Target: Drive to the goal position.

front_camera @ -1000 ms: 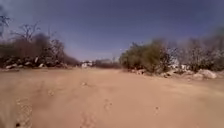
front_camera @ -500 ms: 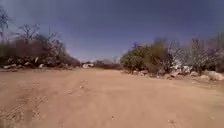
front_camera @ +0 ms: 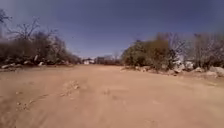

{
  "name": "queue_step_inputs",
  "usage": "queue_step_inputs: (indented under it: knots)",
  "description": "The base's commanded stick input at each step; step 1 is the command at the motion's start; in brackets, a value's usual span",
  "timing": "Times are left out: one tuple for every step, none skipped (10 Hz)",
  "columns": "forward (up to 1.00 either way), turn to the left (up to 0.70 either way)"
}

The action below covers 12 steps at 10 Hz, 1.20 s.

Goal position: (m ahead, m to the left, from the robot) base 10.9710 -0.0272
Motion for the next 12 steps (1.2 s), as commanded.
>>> queue_step_inputs:
  knots:
    - [0.85,0.00]
    - [0.85,0.00]
    - [0.85,0.00]
    - [0.85,0.00]
    - [0.85,0.00]
    - [0.85,0.00]
    - [0.85,0.00]
    - [0.85,0.00]
    - [0.85,0.00]
    - [0.85,0.00]
    - [0.85,0.00]
    - [0.85,0.00]
